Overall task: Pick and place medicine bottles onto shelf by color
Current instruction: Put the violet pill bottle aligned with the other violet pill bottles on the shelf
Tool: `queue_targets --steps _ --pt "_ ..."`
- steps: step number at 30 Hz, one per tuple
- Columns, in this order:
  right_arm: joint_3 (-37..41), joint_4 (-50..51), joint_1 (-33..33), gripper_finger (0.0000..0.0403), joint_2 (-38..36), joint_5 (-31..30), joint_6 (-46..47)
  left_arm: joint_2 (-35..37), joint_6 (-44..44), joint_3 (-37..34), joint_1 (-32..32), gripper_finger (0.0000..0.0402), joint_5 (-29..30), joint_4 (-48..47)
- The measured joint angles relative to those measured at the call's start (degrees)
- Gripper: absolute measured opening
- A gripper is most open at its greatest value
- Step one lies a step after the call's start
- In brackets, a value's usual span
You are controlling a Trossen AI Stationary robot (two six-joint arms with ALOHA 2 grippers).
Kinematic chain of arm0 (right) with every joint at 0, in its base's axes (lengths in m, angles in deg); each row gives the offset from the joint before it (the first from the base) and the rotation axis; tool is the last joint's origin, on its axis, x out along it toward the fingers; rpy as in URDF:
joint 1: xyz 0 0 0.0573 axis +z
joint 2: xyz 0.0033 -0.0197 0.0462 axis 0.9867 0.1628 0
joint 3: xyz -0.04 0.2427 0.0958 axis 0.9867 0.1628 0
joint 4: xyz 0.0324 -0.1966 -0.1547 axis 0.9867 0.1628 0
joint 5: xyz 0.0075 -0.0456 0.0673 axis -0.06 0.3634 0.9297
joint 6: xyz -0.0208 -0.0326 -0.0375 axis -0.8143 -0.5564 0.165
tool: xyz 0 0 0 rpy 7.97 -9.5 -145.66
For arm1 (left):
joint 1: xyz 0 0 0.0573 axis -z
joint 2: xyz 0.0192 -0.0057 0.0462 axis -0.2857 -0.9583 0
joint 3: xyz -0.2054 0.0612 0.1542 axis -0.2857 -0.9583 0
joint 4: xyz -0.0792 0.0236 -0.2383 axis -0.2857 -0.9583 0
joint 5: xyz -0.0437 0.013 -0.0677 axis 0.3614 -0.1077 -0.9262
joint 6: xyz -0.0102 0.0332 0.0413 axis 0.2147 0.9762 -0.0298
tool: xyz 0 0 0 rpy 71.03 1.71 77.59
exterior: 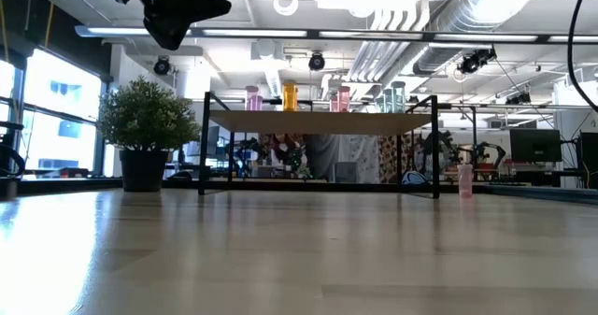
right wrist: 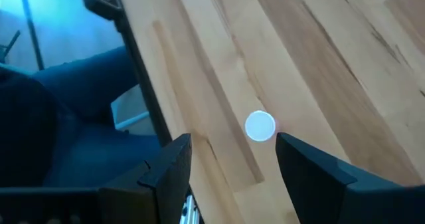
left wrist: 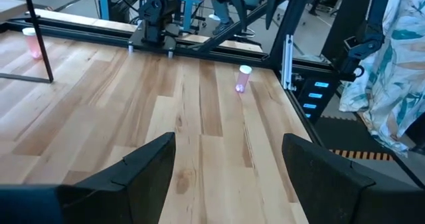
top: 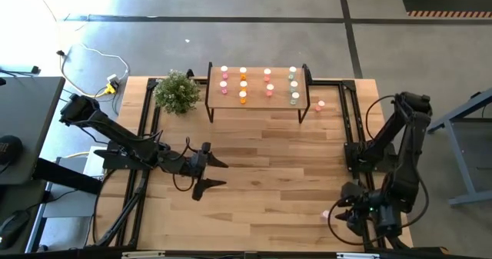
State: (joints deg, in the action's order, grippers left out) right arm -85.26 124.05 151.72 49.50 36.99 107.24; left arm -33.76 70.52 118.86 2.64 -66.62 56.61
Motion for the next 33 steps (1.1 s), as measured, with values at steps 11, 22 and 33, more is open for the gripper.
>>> queue_targets --steps 11,22,33 --pt "-0.02 -4.35 0.19 0.021 8.86 -0.31 1.94 0.0 0.87 0.0 -0.04 0.0266 3.42 0.04" --pt "-0.02 -4.69 5.76 0.021 20.26 -2.28 13.95 0.0 0.02 0.0 -0.04 0.0266 3.43 0.04" --pt "-0.07 -6.61 5.99 0.021 27.39 -5.03 17.4 0.0 0.02 0.0 -0.04 0.0266 3.43 0.04"
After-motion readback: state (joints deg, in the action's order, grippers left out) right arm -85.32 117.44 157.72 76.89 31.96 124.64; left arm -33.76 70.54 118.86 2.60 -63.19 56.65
